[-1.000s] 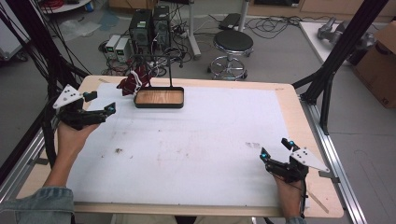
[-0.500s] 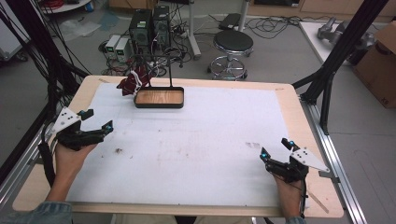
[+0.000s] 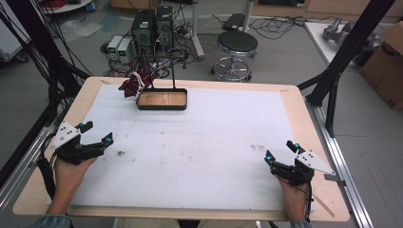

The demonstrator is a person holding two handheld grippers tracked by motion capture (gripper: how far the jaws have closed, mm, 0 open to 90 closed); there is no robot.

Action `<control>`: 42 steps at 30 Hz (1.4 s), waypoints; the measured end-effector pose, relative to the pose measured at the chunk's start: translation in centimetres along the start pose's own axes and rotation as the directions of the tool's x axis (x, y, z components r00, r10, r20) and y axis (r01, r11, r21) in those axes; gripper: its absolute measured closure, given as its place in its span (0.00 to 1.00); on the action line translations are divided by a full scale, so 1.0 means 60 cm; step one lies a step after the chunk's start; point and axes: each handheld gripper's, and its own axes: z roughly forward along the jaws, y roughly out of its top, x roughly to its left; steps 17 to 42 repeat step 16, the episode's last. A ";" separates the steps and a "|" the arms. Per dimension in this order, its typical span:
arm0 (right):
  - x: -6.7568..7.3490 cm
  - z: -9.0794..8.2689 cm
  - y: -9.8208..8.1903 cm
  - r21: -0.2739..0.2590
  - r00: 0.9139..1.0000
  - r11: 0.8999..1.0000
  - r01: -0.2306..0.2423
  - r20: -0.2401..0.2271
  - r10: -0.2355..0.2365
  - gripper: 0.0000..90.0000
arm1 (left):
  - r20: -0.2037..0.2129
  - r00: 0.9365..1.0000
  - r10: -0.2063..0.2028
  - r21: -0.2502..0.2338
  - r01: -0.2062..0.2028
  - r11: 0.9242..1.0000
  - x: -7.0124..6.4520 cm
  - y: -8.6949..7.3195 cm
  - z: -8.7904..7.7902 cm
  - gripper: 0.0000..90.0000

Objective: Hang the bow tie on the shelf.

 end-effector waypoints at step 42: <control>0.000 0.000 0.000 0.001 1.000 1.000 -0.001 -0.002 0.001 0.12 | -0.015 1.000 0.000 0.086 0.001 0.996 -0.022 -0.051 0.010 0.17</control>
